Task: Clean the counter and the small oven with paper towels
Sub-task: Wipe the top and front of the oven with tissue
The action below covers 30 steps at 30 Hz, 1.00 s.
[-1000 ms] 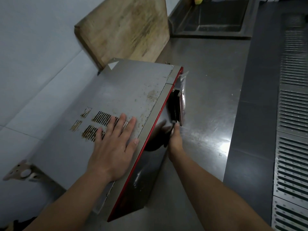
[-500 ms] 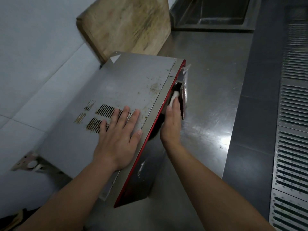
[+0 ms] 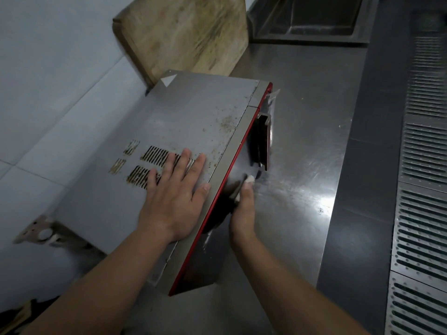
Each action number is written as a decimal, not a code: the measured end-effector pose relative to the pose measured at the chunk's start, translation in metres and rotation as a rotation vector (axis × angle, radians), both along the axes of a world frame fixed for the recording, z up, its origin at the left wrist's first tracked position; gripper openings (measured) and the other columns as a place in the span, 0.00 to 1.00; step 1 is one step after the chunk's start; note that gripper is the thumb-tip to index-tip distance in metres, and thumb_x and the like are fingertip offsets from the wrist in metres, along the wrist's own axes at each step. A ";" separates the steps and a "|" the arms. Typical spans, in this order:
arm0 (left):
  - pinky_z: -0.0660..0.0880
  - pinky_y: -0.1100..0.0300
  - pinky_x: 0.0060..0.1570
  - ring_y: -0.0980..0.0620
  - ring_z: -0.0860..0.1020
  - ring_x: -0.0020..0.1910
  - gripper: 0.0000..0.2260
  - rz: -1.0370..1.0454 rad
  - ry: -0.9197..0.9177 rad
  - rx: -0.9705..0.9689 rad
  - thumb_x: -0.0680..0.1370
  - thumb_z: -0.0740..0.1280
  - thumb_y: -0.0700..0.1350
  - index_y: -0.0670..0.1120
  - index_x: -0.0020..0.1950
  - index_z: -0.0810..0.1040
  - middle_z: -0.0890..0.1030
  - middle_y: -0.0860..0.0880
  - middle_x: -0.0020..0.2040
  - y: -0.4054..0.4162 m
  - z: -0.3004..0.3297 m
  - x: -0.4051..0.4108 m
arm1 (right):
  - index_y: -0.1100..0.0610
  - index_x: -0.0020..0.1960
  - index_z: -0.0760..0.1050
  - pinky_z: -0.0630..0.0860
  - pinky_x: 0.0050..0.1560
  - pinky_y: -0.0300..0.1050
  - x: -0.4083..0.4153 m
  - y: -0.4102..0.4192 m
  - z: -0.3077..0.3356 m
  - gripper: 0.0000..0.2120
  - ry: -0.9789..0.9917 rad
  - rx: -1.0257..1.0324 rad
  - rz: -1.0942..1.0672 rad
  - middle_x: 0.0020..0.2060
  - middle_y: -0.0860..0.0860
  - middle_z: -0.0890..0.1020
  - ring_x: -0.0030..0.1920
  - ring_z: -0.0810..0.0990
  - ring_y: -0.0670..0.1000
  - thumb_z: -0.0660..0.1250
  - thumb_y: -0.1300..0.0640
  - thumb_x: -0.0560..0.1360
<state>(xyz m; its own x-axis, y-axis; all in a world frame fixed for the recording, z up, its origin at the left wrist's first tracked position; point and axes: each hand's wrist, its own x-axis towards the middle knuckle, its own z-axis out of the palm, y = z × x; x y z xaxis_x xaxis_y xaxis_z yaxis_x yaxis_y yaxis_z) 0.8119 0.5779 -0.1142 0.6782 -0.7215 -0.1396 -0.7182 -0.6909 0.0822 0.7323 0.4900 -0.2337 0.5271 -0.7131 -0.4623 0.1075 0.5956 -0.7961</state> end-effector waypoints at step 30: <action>0.38 0.42 0.77 0.54 0.34 0.79 0.29 -0.004 -0.019 0.001 0.79 0.38 0.64 0.64 0.80 0.37 0.37 0.57 0.81 0.001 0.000 0.002 | 0.41 0.68 0.67 0.59 0.76 0.45 -0.041 0.114 0.010 0.15 -0.054 0.192 -0.001 0.75 0.49 0.67 0.66 0.72 0.38 0.58 0.50 0.83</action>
